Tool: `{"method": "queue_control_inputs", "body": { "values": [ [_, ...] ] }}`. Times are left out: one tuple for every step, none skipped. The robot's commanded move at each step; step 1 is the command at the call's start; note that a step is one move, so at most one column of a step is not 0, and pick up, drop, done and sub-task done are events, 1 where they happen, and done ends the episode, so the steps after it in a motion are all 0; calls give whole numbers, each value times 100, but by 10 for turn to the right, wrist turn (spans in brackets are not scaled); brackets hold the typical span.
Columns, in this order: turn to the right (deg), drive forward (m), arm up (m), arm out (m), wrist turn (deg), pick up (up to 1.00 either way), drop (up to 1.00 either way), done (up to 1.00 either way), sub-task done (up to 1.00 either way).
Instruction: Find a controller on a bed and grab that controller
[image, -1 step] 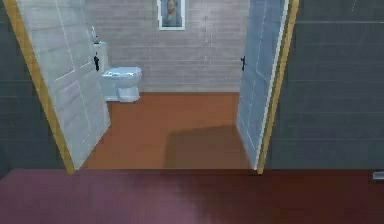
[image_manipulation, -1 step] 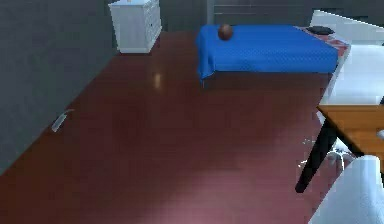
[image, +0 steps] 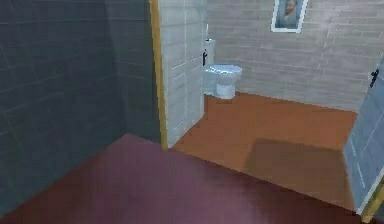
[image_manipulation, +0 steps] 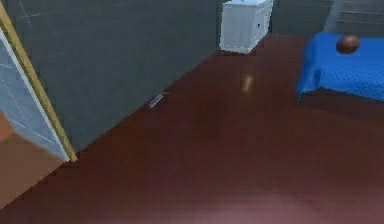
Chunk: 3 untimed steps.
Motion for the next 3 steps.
{"method": "queue_control_inputs", "body": {
  "values": [
    [0, 15, 0, 0, 0, 0, 0, 0, 0],
    [450, 0, 0, 0, 0, 0, 0, 0, 0],
    [420, 0, 0, 0, 0, 0, 0, 0, 0]
  ]
}}
